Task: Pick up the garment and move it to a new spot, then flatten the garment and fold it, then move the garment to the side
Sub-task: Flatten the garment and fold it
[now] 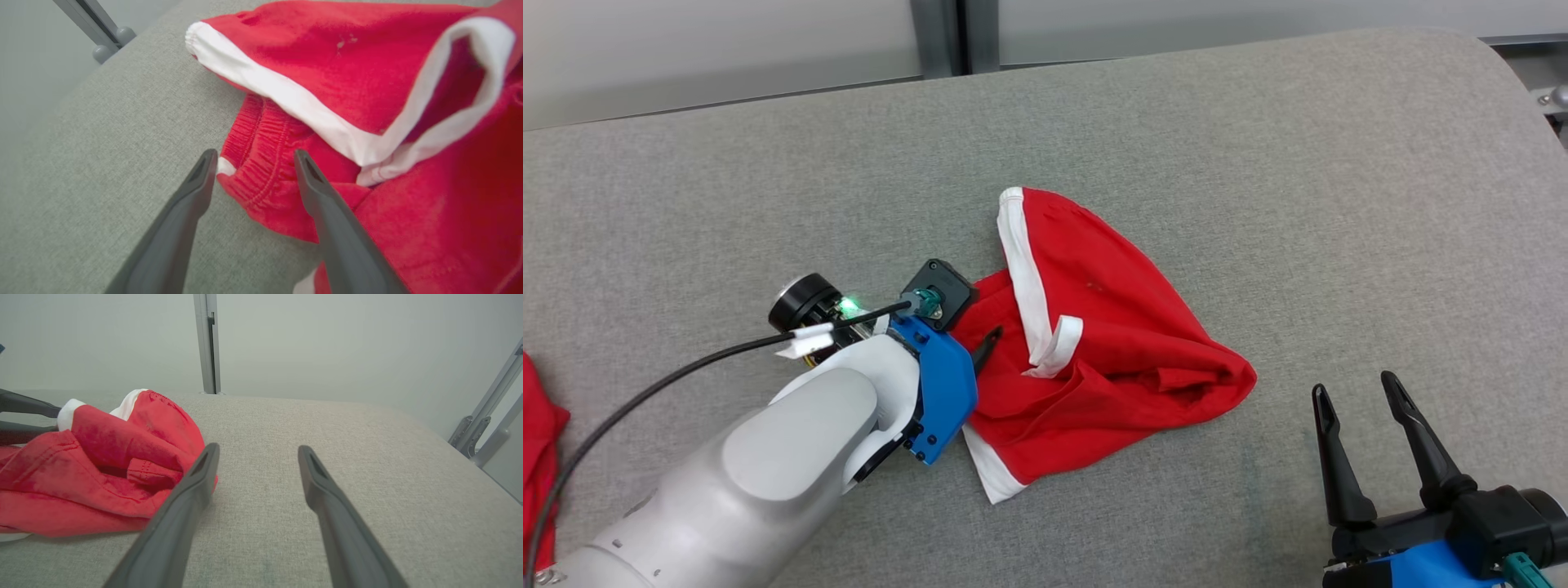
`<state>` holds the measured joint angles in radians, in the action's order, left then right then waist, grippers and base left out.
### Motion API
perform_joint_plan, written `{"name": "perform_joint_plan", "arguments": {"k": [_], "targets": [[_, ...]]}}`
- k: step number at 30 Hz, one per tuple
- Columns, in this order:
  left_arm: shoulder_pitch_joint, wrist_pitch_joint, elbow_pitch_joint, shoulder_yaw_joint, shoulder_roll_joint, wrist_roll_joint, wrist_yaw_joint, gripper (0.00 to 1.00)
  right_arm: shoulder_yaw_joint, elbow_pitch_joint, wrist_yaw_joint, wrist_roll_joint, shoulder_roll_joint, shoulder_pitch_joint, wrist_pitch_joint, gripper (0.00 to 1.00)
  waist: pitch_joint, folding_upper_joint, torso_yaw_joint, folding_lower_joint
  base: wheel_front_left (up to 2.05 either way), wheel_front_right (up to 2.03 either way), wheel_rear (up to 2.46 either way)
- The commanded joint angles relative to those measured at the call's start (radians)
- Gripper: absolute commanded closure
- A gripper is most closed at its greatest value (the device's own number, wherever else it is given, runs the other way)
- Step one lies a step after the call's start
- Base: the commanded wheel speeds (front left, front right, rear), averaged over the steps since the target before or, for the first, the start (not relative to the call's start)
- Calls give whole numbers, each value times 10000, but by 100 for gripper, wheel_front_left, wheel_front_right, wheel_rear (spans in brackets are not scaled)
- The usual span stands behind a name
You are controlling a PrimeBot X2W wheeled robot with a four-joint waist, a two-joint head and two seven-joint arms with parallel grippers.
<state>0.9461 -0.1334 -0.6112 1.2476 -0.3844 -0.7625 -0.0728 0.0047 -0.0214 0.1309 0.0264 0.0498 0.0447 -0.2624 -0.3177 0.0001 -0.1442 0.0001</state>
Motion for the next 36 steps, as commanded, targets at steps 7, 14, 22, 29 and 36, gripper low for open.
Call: {"name": "perform_joint_plan", "arguments": {"k": [7, 14, 22, 29, 36], "targets": [[115, -638, -848, 264, 212, 539, -512, 100, 38, -11, -3, 66, 14, 139, -37, 0, -52, -1, -193, -1, 0, 0, 0], [-207, -973, 795, 36, 240, -1883, -603, 100, -164, -20, -3, 93, 12, -89, -37, 0, 231, -1, -80, -1, 0, 0, 0], [1016, -542, 3448, -1052, -199, -3876, -576, 100, -74, -109, -3, 298, 15, -199, -37, 0, 591, -1, 197, -1, 0, 0, 0], [880, -1127, 4611, -1280, -868, -4486, -114, 100, -96, -84, -3, 368, 14, -264, -37, 0, 786, -1, 292, -1, 0, 0, 0], [-1595, -924, 5383, -661, -2128, -4962, 807, 100, -355, 30, -3, 389, 14, -307, -37, 0, 644, -1, 437, -1, 0, 0, 0]]}}
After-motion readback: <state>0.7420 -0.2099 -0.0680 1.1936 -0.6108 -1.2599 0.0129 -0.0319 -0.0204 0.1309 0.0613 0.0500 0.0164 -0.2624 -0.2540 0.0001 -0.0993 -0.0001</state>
